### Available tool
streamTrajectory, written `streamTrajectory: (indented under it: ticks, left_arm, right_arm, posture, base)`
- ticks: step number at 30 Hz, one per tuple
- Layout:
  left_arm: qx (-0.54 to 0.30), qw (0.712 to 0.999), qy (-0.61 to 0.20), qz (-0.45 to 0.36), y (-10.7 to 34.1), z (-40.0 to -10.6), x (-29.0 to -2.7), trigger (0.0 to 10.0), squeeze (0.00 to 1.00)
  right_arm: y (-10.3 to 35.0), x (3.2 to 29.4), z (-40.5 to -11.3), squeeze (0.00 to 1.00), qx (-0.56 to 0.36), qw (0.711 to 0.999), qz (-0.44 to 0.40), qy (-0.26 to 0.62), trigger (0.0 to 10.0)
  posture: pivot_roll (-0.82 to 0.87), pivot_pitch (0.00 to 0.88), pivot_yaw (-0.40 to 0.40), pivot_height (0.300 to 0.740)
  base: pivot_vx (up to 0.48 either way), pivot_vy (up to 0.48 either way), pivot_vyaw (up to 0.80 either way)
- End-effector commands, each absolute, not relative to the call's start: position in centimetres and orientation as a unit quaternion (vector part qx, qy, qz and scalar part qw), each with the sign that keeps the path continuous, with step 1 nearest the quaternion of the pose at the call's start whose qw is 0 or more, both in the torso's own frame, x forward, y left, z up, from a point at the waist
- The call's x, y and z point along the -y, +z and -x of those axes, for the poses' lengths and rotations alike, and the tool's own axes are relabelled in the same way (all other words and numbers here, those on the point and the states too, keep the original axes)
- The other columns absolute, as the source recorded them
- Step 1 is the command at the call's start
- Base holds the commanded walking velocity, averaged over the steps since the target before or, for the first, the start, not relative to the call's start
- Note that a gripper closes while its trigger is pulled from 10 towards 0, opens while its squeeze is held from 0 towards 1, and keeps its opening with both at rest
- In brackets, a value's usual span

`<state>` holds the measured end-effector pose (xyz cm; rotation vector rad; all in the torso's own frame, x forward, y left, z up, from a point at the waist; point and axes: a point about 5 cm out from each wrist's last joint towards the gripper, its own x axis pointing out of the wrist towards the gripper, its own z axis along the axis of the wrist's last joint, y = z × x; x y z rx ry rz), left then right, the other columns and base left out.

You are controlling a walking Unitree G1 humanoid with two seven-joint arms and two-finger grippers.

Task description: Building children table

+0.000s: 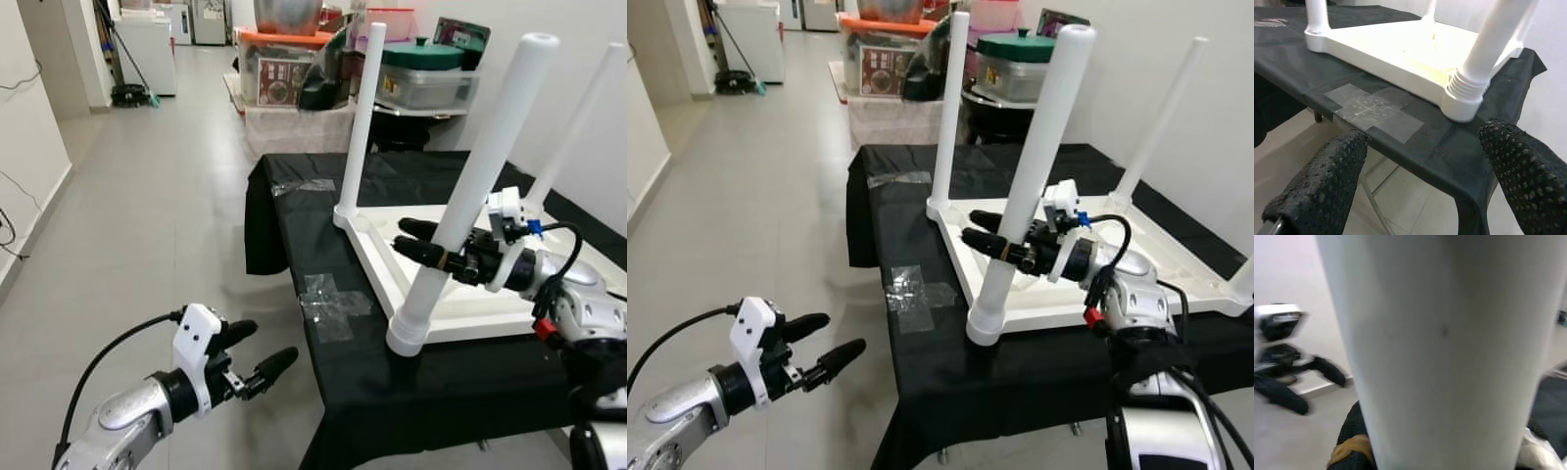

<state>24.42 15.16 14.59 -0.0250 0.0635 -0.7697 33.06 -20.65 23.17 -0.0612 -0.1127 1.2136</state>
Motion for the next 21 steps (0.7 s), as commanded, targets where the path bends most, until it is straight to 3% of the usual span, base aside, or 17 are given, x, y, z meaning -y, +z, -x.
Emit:
streamTrajectory:
  ticks: [1, 7, 16, 21]
  left_arm:
    - [-0.041, 0.926, -0.376, 0.017, 14.3, -24.5, -15.3, 10.0, 0.0]
    - [-0.041, 0.925, -0.377, 0.017, 14.4, -24.6, -15.2, 10.0, 0.0]
    - [-0.044, 0.926, -0.374, 0.016, 14.2, -24.5, -15.3, 10.0, 0.0]
    - [-0.045, 0.926, -0.374, 0.016, 14.2, -24.5, -15.3, 10.0, 0.0]
  right_arm:
    - [20.0, 16.8, -31.7, 0.0, -0.007, 0.761, -0.049, 0.647, 10.0]
    - [19.8, 16.2, -31.2, 0.0, -0.007, 0.754, -0.055, 0.655, 10.0]
    - [19.3, 17.4, -31.6, 0.0, -0.037, 0.777, -0.038, 0.627, 10.0]
    - [19.3, 17.9, -31.8, 0.0, -0.064, 0.773, -0.031, 0.631, 10.0]
  posture:
    - [0.07, 0.0, -0.061, 0.74]
    - [0.07, 0.0, -0.062, 0.74]
    - [0.07, 0.0, -0.065, 0.74]
    - [0.07, 0.0, -0.065, 0.74]
  base:
    - [0.0, 0.0, 0.0]
    - [0.0, 0.0, 0.0]
    - [0.0, 0.0, 0.0]
    - [0.0, 0.0, 0.0]
